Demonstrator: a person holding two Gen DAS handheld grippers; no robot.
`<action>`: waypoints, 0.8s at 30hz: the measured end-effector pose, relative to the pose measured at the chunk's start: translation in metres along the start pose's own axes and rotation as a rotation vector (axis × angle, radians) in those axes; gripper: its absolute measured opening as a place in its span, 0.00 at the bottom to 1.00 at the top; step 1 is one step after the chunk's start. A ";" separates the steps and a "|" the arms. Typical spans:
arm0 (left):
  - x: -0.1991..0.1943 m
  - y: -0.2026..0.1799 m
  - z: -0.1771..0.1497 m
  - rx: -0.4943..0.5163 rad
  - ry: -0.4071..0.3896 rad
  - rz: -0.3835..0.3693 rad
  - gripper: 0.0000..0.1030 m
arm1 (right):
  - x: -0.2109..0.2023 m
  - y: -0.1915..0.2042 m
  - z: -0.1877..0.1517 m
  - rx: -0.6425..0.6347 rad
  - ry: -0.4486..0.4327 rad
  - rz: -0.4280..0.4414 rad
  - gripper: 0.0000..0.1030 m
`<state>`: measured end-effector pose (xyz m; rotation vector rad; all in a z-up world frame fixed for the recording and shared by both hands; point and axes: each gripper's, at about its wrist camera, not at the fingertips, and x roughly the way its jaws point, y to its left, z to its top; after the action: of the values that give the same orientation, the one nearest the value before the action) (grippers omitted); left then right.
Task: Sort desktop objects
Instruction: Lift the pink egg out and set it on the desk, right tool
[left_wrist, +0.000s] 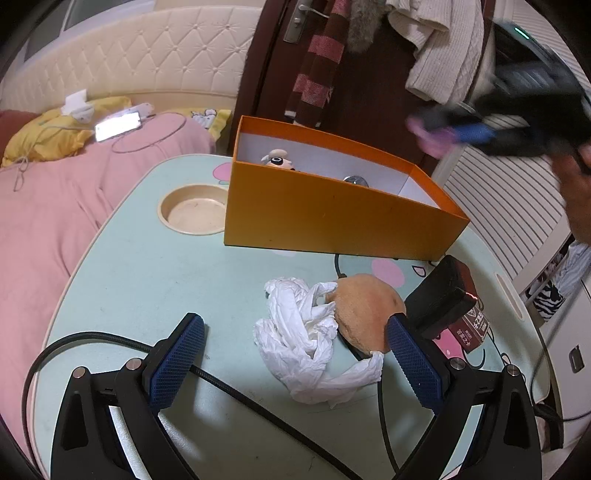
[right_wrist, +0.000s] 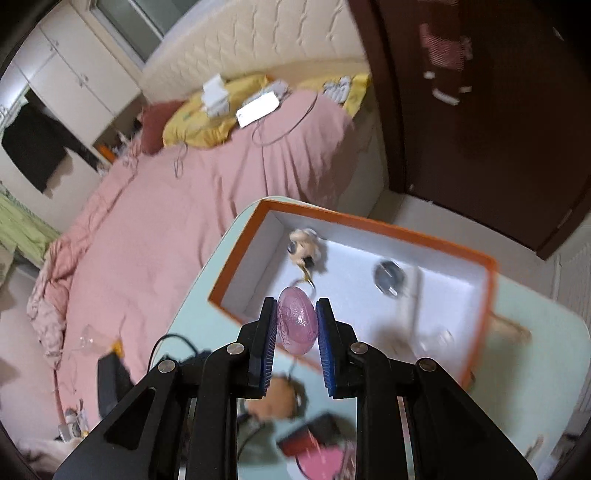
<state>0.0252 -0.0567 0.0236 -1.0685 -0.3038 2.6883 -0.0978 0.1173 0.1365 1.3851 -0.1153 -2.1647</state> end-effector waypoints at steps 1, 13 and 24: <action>0.000 0.000 0.000 -0.002 -0.001 -0.002 0.96 | -0.008 -0.006 -0.012 0.011 -0.015 -0.009 0.22; -0.020 0.013 0.014 -0.086 -0.099 -0.068 0.96 | -0.003 -0.090 -0.142 0.259 -0.079 -0.105 0.22; -0.026 -0.009 0.113 -0.023 0.023 -0.112 0.96 | -0.006 -0.097 -0.171 0.264 -0.255 -0.056 0.27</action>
<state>-0.0334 -0.0673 0.1234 -1.0560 -0.3798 2.5777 0.0114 0.2397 0.0270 1.2537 -0.4791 -2.4334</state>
